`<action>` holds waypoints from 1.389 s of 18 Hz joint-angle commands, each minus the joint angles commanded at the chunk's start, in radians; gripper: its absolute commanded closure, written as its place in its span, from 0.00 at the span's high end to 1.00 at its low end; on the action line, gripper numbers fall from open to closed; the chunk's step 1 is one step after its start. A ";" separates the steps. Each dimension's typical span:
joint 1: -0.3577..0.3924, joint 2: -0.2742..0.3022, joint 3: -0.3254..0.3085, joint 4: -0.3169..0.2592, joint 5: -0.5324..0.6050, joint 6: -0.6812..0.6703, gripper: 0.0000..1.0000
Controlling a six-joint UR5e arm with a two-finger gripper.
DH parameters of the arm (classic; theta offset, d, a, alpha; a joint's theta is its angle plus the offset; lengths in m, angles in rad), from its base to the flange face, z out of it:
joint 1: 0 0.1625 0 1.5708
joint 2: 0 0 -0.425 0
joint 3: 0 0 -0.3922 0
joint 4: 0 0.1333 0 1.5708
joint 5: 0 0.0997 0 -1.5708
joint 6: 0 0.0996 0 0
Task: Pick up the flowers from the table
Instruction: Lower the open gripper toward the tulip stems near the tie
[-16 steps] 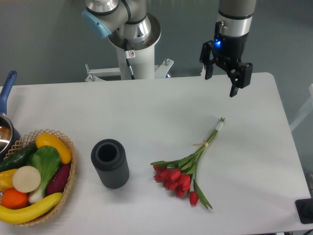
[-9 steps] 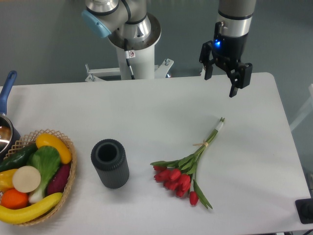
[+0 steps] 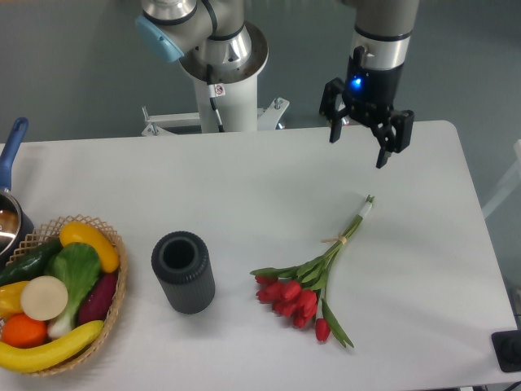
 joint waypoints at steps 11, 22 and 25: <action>-0.101 -0.133 -0.011 0.130 0.006 -0.152 1.00; -0.117 -0.294 0.020 0.183 0.084 -0.189 1.00; -0.117 -0.318 0.021 0.207 0.084 -0.184 1.00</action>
